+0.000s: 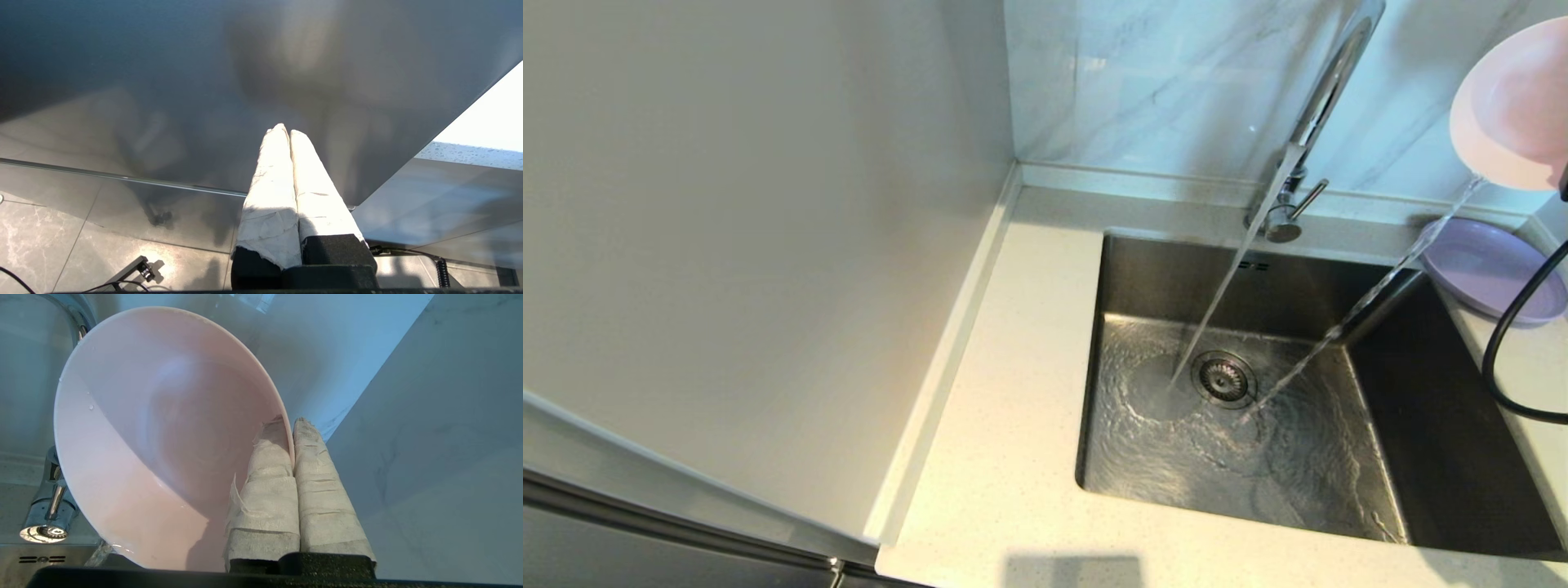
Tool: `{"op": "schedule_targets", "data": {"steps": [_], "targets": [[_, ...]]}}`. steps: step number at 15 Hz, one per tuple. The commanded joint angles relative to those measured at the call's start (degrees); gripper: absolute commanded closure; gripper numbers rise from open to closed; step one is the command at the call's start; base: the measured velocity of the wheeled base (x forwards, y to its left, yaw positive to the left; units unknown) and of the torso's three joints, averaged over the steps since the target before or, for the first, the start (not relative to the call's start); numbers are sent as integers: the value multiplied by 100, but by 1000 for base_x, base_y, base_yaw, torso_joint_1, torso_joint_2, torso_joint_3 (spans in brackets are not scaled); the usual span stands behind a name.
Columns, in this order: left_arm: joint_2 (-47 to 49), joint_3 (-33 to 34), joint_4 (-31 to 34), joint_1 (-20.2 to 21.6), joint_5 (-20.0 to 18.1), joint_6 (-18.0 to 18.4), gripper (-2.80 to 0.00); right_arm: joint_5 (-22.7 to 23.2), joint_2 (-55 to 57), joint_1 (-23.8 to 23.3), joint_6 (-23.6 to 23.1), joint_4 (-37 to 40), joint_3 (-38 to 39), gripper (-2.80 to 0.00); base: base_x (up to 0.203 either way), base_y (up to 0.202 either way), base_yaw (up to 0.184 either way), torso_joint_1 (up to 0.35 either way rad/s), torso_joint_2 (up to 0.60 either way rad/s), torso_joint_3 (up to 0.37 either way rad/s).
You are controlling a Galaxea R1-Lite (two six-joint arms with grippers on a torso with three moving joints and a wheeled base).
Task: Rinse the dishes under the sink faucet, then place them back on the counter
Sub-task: Rinse the bowl
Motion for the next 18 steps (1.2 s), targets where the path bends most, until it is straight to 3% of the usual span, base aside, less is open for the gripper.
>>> {"op": "schedule_targets", "data": {"steps": [1,3,4,6,8,10,11,13,16,18], "targets": [[0,0,2,0,1,1,0,-18,-50,-3,-49,9,65,0,0,0,0,0,0,0],[0,0,2,0,1,1,0,-14,-177,-228,-32,602,29,0,0,0,0,0,0,0],[0,0,2,0,1,1,0,-16,-292,-383,89,1298,-20,0,0,0,0,0,0,0],[0,0,2,0,1,1,0,-18,-519,-535,778,3089,-241,0,0,0,0,0,0,0],[0,0,2,0,-1,1,0,19,-707,-601,1906,5477,-684,0,0,0,0,0,0,0],[0,0,2,0,1,1,0,443,-795,-631,3785,8116,-1330,0,0,0,0,0,0,0],[0,0,2,0,1,1,0,950,-790,-635,4883,9246,-1641,0,0,0,0,0,0,0],[0,0,2,0,1,1,0,2921,-706,-633,6776,10809,-2308,0,0,0,0,0,0,0],[0,0,2,0,1,1,0,5470,-457,-632,8700,11785,-2938,0,0,0,0,0,0,0],[0,0,2,0,1,1,0,6815,-128,-635,9829,12042,-3251,0,0,0,0,0,0,0]]}}
